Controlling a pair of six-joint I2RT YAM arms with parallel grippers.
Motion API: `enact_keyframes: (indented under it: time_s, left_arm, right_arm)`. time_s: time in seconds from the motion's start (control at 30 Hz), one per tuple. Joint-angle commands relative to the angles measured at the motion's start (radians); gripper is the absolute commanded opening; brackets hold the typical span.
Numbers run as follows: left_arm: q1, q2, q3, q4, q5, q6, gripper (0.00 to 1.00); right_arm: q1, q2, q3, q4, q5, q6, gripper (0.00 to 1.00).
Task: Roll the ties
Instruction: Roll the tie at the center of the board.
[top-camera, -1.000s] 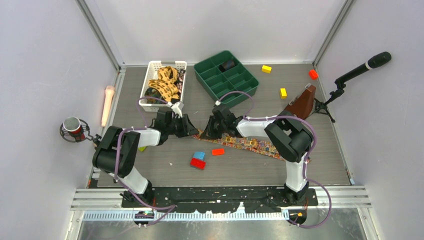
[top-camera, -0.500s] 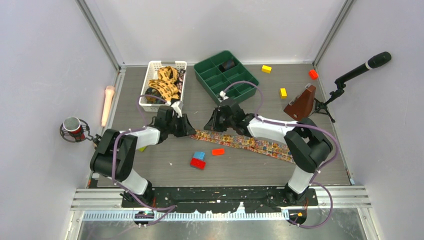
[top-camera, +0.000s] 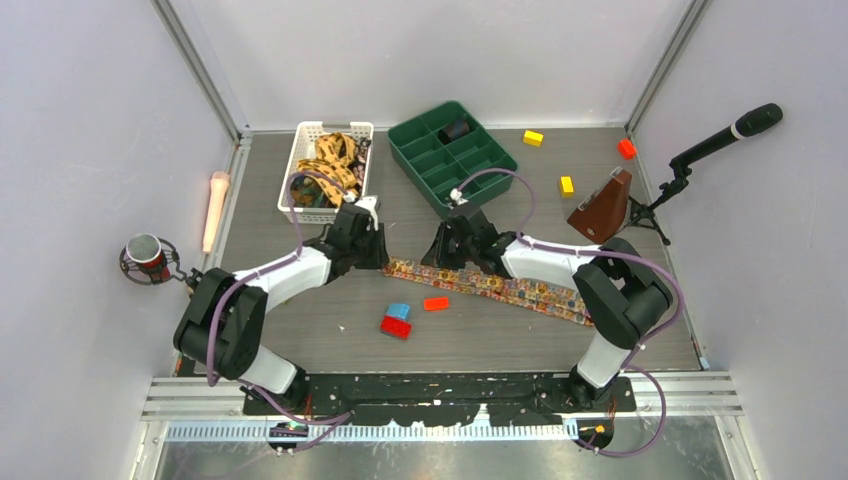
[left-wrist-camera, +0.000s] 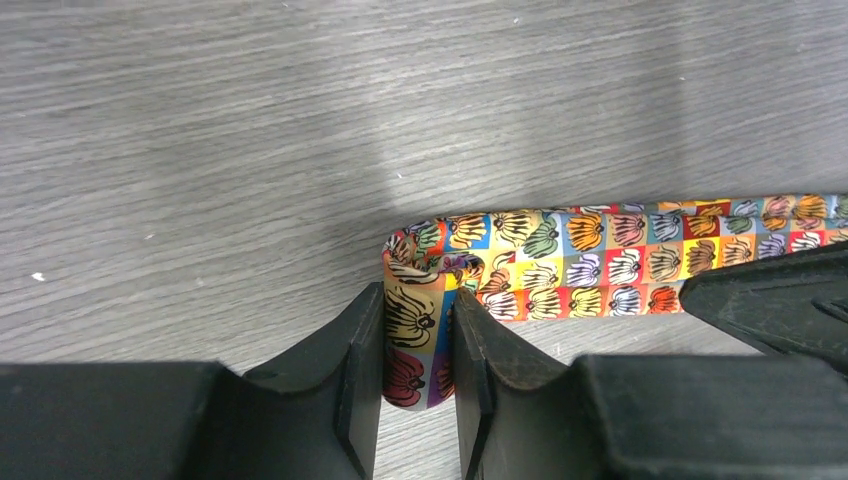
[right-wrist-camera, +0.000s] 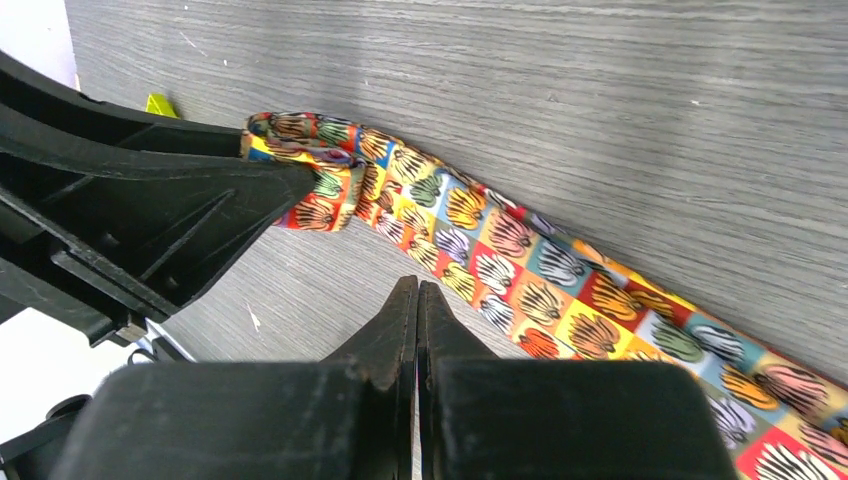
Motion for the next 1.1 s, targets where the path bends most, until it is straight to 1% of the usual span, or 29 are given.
enact_keyframes:
  time_s: [0.0, 0.5, 1.07]
  left_arm:
    - [-0.046, -0.014, 0.082, -0.087, -0.183, 0.054, 0.29]
    - [-0.206, 0.086, 0.208, -0.190, -0.522, 0.147, 0.28]
    - [-0.349, 0.239, 0.318, -0.261, -0.834, 0.205, 0.28]
  right_arm:
    - [-0.008, -0.070, -0.009, -0.001, 0.038, -0.014, 0.01]
    - [-0.026, -0.139, -0.051, -0.025, 0.076, -0.030, 0.01]
    - [-0.052, -0.208, -0.105, -0.035, 0.107, -0.034, 0.00]
